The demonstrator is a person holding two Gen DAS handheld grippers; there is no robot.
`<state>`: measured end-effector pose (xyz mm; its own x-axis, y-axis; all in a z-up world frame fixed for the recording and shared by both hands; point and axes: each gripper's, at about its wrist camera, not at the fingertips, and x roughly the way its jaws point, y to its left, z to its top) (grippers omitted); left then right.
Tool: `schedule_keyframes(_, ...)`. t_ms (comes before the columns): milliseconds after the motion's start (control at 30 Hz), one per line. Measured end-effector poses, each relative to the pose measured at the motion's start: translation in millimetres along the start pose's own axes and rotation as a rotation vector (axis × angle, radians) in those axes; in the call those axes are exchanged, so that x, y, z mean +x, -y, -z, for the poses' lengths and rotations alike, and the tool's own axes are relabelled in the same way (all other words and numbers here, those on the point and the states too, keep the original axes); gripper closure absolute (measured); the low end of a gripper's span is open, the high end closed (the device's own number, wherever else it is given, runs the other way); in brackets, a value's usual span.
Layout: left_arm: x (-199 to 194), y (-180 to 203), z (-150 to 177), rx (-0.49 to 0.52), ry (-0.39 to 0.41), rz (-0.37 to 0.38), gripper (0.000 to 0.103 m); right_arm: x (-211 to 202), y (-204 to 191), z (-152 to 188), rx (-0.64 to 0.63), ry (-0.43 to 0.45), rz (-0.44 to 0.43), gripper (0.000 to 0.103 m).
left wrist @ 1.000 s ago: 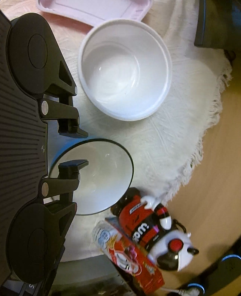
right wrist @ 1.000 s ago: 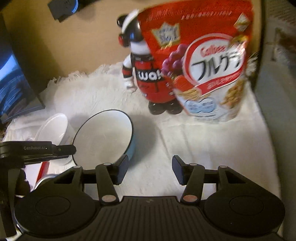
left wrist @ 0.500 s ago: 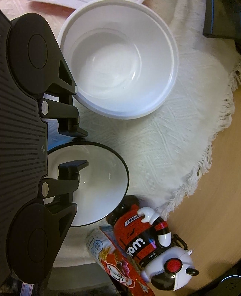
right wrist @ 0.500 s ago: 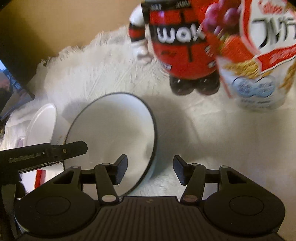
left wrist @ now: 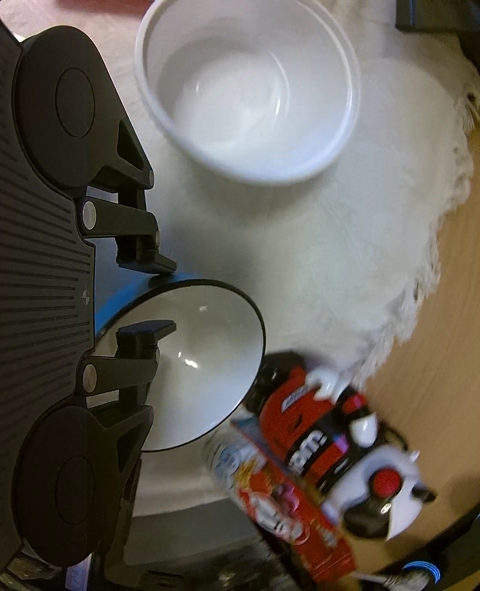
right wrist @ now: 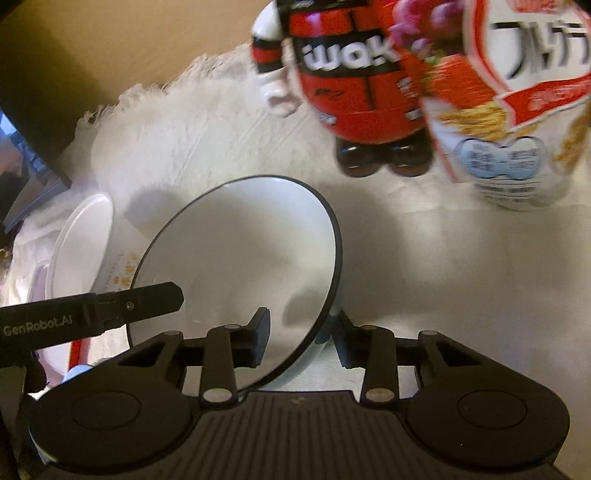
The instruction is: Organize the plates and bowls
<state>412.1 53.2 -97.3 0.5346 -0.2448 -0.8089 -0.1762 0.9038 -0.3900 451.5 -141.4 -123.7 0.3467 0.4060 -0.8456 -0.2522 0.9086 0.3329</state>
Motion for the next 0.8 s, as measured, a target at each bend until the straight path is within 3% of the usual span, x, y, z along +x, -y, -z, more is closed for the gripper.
schedule_keyframes(133, 7.0, 11.5, 5.9, 0.033, -0.015, 0.013, 0.075, -8.8, 16.5, 3.1, 0.025, 0.006, 0.009, 0.066)
schedule_keyframes(300, 17.2, 23.3, 3.4, 0.090, 0.015, -0.046, 0.075, -4.4, 34.1, 5.4, 0.073, -0.015, -0.015, 0.066)
schedule_keyframes(800, 67.0, 22.7, -6.0, 0.120, -0.102, -0.063, 0.074, 16.0, 31.8, -4.9, 0.093, -0.059, -0.033, 0.065)
